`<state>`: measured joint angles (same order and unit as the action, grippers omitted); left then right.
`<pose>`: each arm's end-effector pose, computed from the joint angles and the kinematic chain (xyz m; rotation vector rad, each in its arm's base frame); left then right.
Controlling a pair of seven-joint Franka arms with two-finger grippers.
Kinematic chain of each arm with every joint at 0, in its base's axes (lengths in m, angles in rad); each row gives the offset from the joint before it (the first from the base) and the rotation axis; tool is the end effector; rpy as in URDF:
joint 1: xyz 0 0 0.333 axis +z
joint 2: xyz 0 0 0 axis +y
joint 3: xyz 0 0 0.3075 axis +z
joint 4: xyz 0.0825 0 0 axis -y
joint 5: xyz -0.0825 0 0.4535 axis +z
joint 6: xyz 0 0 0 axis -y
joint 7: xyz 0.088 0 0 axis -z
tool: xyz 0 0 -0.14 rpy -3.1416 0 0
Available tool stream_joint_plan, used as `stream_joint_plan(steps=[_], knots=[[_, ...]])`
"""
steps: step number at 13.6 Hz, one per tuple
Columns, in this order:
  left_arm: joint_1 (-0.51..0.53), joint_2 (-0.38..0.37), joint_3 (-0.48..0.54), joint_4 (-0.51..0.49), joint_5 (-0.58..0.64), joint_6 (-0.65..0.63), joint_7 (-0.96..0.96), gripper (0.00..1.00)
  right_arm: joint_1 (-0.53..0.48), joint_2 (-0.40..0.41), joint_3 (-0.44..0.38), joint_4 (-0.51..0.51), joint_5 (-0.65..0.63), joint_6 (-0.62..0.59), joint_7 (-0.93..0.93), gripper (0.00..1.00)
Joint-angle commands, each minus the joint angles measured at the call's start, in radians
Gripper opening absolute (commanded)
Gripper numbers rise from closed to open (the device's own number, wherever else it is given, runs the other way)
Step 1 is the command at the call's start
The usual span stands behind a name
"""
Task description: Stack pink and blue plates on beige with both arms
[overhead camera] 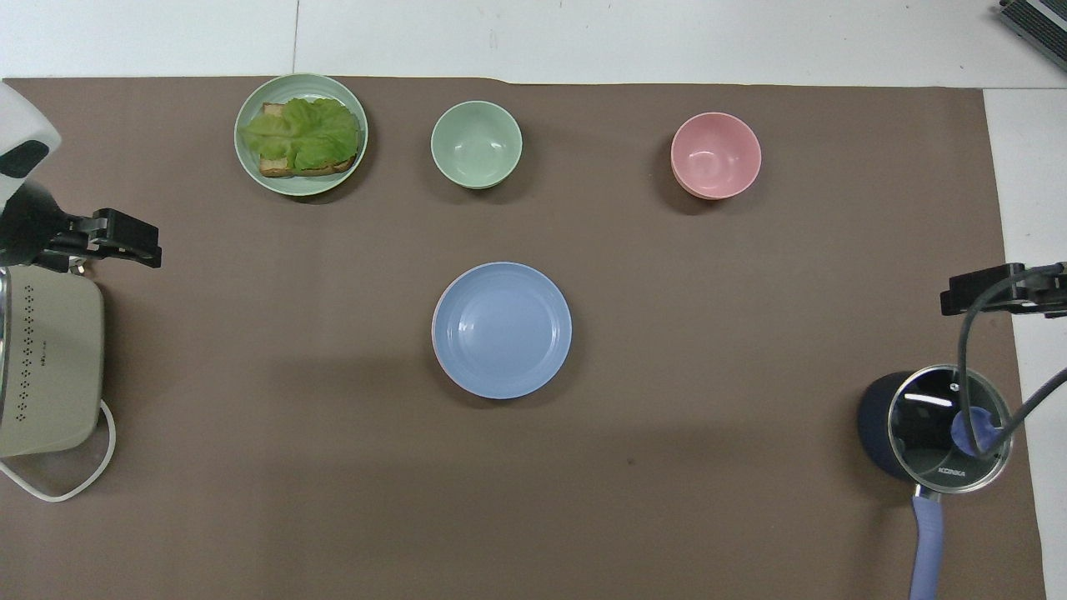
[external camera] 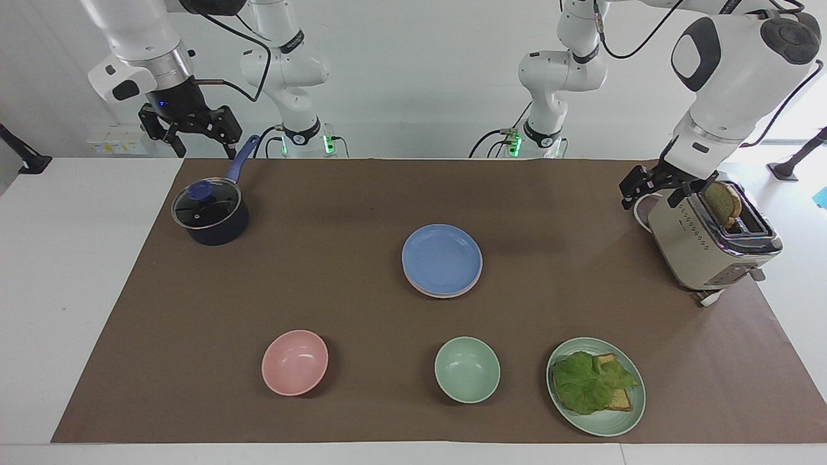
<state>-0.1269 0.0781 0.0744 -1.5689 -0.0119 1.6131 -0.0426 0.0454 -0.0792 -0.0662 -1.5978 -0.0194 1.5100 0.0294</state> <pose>0.6468 -0.0369 0.5381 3.1366 -0.0146 -0.0532 0.5931 -0.0165 0.6113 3.1264 -0.0798 -0.0136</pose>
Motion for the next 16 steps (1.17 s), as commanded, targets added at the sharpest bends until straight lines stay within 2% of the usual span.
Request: stream_joint_plan(steps=[1,16], knots=[[0.01,-0.004,-0.008,0.01,0.013,-0.015,0.012,1.0,-0.012,-0.024,0.005,-0.024,0.006,-0.004,-0.026,1.0],[0.01,-0.004,-0.008,0.01,0.013,-0.015,0.012,1.0,-0.006,-0.028,0.005,-0.05,0.006,0.038,-0.028,1.0]])
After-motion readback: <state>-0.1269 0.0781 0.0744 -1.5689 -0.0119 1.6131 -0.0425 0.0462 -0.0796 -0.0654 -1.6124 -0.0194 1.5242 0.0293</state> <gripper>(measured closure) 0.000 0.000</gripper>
